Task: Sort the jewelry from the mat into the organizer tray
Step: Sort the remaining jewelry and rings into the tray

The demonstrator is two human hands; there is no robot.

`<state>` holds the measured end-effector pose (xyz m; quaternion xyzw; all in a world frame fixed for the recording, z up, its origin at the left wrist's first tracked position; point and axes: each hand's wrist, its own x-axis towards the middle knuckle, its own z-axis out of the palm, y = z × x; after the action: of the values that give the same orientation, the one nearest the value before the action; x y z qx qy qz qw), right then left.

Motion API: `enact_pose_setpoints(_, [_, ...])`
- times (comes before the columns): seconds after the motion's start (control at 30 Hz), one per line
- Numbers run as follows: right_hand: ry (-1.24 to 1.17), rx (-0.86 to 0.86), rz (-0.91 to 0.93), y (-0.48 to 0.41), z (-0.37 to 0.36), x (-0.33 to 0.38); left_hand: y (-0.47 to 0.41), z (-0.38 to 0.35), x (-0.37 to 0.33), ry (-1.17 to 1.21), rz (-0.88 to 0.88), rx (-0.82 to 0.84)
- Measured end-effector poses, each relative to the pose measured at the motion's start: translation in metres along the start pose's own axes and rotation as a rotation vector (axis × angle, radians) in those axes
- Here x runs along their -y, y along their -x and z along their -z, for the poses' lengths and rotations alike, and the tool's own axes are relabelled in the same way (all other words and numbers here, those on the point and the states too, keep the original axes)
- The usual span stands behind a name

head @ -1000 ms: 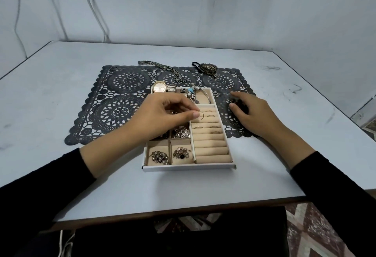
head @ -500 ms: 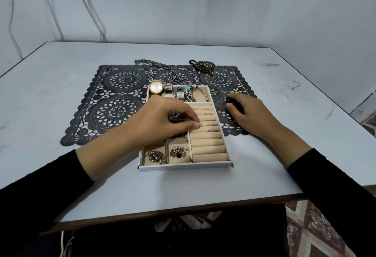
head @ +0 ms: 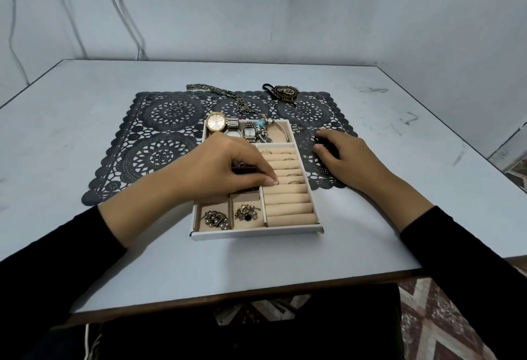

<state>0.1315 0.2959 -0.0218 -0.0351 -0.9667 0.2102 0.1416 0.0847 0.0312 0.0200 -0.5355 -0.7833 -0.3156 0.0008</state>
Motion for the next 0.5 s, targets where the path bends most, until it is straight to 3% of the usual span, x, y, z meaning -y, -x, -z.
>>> enact_pose_setpoints(0.5, [-0.013, 0.0, -0.011, -0.0005, -0.0004, -0.0008, -0.0043, 0.0048, -0.0022, 0.121, 0.175, 0.089])
